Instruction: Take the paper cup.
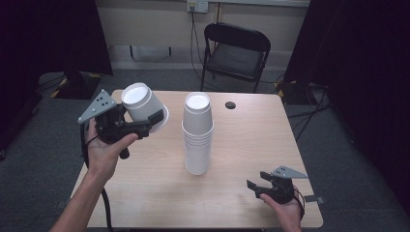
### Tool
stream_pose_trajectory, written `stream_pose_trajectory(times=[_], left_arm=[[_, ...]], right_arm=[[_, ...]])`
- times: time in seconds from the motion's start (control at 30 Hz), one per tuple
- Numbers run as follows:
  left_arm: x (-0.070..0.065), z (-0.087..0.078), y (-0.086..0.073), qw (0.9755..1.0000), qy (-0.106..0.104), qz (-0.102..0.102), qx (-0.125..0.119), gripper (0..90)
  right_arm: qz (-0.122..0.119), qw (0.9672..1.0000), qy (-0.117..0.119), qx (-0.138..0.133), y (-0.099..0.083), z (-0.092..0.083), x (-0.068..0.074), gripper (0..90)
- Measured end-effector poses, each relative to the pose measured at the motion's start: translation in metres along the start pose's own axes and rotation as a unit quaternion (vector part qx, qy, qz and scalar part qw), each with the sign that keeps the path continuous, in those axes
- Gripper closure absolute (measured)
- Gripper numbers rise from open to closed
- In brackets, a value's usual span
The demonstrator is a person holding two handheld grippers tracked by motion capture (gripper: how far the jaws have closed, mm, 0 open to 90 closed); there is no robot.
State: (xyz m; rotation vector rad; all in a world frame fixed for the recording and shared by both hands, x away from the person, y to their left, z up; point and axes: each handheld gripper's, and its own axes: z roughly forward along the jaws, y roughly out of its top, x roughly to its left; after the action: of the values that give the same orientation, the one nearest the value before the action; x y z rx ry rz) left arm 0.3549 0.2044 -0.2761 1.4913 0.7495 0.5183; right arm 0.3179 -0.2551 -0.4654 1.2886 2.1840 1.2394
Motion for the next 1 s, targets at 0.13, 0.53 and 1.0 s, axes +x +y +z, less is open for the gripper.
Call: stream_pose_trajectory(times=[0.13, 0.53, 1.0], left_arm=[[0.001, -0.003, -0.014, 0.9997, 0.001, -0.016, 0.017, 15.3], [0.004, -0.014, -0.055, 0.9940, -0.022, -0.097, 0.044, 15.3], [-0.009, -0.017, -0.089, 0.9844, -0.037, -0.143, 0.095, 15.3]], right_arm=[[-0.002, 1.0000, 0.001, 0.002, 0.000, 0.000, 0.003, 30.8], [-0.023, 0.9997, 0.005, 0.001, 0.003, -0.001, 0.012, 31.7], [-0.068, 0.9972, 0.027, -0.015, 0.009, 0.002, 0.041, 39.6]])
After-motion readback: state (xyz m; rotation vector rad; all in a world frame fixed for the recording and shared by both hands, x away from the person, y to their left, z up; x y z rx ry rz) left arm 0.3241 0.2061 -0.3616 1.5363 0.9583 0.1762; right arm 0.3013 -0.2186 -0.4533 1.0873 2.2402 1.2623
